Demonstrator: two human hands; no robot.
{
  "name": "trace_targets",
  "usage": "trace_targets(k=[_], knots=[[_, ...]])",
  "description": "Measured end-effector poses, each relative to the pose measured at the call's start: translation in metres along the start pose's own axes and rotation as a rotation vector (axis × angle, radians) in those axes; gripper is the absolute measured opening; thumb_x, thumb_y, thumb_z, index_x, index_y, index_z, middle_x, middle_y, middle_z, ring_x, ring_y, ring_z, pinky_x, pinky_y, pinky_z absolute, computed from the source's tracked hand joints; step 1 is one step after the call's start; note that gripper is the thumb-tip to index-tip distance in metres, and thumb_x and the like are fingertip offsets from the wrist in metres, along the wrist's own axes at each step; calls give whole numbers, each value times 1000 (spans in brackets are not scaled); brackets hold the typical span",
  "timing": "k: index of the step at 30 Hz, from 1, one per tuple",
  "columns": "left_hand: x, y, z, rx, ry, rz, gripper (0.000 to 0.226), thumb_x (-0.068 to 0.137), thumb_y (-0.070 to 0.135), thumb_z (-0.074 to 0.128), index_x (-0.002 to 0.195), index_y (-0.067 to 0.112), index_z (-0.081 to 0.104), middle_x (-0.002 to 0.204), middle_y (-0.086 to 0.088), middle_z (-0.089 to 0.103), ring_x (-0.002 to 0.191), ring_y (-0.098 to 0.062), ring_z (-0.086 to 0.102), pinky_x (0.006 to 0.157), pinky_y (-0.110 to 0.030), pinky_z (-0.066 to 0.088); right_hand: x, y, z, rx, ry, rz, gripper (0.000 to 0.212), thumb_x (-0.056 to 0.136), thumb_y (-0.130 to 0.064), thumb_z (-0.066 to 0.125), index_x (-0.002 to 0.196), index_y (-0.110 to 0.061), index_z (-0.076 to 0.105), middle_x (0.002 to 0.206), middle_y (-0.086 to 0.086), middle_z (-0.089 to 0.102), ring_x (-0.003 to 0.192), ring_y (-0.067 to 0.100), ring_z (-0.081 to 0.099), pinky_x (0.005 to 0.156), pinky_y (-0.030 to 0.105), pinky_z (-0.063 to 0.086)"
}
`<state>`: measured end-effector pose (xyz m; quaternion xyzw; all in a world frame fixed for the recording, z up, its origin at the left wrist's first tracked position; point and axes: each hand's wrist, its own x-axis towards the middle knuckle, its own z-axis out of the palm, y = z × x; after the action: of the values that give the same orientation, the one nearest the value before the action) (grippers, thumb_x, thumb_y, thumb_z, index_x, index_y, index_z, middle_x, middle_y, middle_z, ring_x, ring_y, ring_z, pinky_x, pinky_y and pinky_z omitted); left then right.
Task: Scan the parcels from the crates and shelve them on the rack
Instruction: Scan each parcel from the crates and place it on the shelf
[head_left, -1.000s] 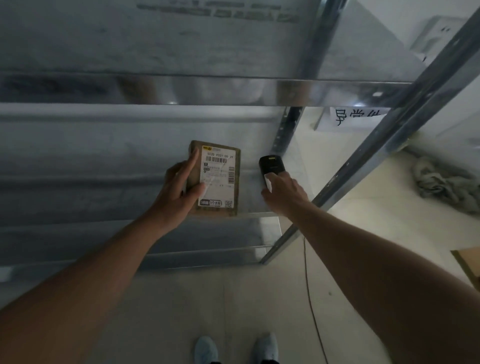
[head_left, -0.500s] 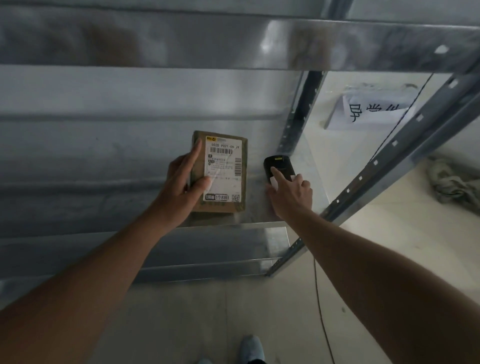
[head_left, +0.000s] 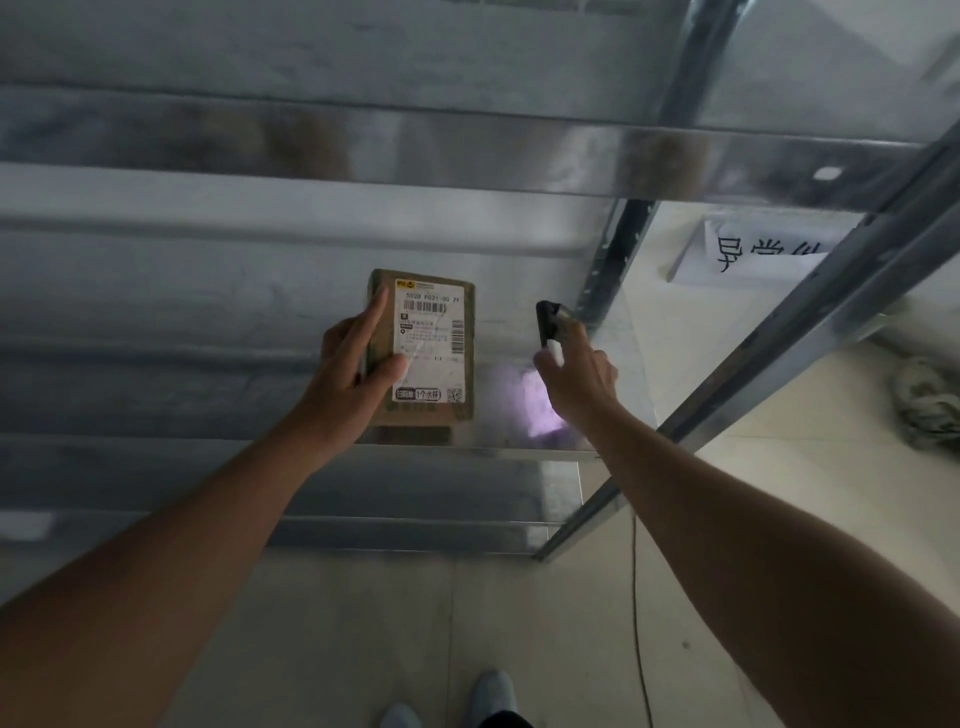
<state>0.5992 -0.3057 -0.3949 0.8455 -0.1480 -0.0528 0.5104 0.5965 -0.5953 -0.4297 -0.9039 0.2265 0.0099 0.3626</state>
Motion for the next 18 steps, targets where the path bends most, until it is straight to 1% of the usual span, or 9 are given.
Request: trace_targets(k=[2, 3, 4, 7, 8, 10, 12, 16, 18], knots=[[-4, 7, -8, -12, 24, -22, 75, 108, 30, 54, 162, 54, 8, 156, -1, 24, 138, -14, 34, 83, -9, 50, -7, -13, -8, 257, -12, 29, 52, 106, -38, 53, 156, -37, 38, 123, 15, 66, 98, 36, 67, 85, 50, 59], [-7, 10, -12, -13, 31, -30, 75, 108, 30, 54, 162, 55, 9, 155, 0, 25, 137, -13, 34, 83, -8, 49, -11, -20, -12, 374, -29, 67, 50, 107, -37, 52, 156, -35, 40, 116, 12, 67, 90, 29, 66, 77, 45, 57], [-9, 13, -17, -8, 35, -33, 75, 108, 30, 54, 162, 55, 9, 155, 0, 25, 137, -12, 33, 86, -9, 49, -15, -26, -15, 481, -58, 111, 47, 109, -36, 50, 155, -35, 42, 111, 11, 65, 86, 25, 63, 74, 42, 54], [-20, 19, -33, 3, 37, -40, 75, 108, 31, 54, 162, 57, 8, 153, 2, 25, 138, -14, 32, 103, -29, 49, -29, -42, -17, 750, -174, 221, 39, 111, -31, 42, 149, -28, 49, 119, 14, 59, 99, 27, 59, 86, 43, 52], [-24, 21, -38, 1, 40, -45, 75, 108, 31, 54, 162, 57, 8, 152, 3, 25, 138, -14, 32, 105, -32, 47, -35, -47, -17, 839, -210, 259, 38, 110, -30, 40, 146, -23, 52, 121, 15, 59, 101, 30, 59, 86, 43, 52], [-33, 22, -47, 0, 48, -47, 74, 108, 30, 54, 162, 56, 9, 150, 4, 26, 138, -13, 31, 106, -27, 42, -51, -55, -18, 1008, -287, 352, 38, 107, -35, 40, 131, -13, 60, 110, 17, 61, 93, 32, 59, 79, 39, 49], [-43, 20, -58, 6, 43, -41, 75, 108, 30, 54, 163, 54, 9, 150, 4, 26, 139, -12, 30, 104, -24, 42, -70, -63, -18, 1095, -365, 404, 46, 106, -44, 37, 119, -11, 66, 103, 19, 63, 90, 32, 62, 77, 37, 48], [-66, 12, -87, 11, 10, -29, 76, 108, 27, 55, 163, 53, 10, 153, 0, 25, 141, -14, 27, 113, -37, 42, -108, -73, -4, 1171, -397, 386, 67, 107, -66, 38, 137, -11, 63, 111, 19, 67, 107, 36, 64, 92, 45, 52], [-79, 7, -102, 17, -6, -12, 76, 108, 24, 55, 163, 51, 10, 152, 0, 25, 141, -14, 27, 115, -37, 40, -130, -81, 3, 1198, -404, 383, 67, 107, -63, 42, 142, -8, 60, 110, 21, 68, 103, 38, 67, 93, 48, 57]])
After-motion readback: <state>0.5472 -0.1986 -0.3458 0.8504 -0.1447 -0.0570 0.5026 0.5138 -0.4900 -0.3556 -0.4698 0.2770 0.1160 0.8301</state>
